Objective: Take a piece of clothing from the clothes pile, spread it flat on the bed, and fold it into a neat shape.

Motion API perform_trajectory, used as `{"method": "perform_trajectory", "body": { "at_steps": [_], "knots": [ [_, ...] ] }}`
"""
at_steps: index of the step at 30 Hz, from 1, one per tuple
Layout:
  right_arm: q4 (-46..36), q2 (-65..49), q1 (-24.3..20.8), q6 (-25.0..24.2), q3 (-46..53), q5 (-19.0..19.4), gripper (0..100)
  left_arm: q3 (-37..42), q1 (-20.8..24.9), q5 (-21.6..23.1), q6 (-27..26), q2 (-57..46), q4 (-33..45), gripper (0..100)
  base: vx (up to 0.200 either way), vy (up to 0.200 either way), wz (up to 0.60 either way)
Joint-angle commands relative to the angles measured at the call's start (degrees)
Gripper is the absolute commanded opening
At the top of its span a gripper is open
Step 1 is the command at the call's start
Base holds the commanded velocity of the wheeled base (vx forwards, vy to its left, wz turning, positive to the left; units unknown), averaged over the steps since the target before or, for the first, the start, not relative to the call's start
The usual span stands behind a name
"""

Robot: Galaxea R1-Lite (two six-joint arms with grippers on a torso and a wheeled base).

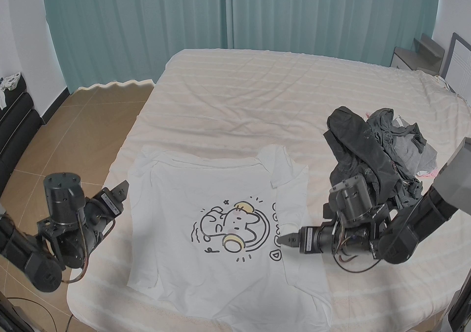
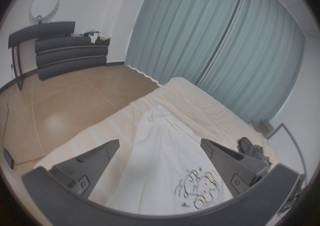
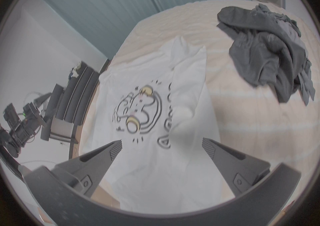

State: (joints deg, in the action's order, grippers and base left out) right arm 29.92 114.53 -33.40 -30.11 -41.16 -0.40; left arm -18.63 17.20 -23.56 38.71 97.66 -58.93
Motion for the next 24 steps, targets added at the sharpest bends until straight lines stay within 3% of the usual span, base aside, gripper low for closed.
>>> {"method": "perform_trajectory", "body": {
  "at_steps": [1, 6, 9, 12, 24],
  "knots": [
    [3.8, 2.1, -5.2, -2.1, 4.7, -1.1, 100, 4.8, 3.3, 0.4, 2.2, -5.6, -0.1, 100, 0.0, 0.0, 0.0],
    [13.6, 7.4, -5.3, -2.8, 5.6, -1.4, 100, 5.9, 3.2, 0.4, 2.3, -5.4, -0.1, 100, 0.0, 0.0, 0.0],
    [18.2, 10.6, -4.7, -3.1, 4.8, -4.7, 100, 5.9, 3.2, 0.4, 2.3, -5.2, -0.1, 100, 0.0, 0.0, 0.0],
    [19.0, 12.5, -4.0, -3.3, 4.0, -6.8, 100, 5.9, 3.2, 0.4, 2.3, -5.1, -0.1, 100, 0.0, 0.0, 0.0],
    [19.2, 15.9, -2.9, -5.0, 0.2, -7.9, 100, 5.9, 3.2, 0.3, 3.0, -4.2, -0.3, 100, 0.0, 0.0, 0.0]
  ]
}}
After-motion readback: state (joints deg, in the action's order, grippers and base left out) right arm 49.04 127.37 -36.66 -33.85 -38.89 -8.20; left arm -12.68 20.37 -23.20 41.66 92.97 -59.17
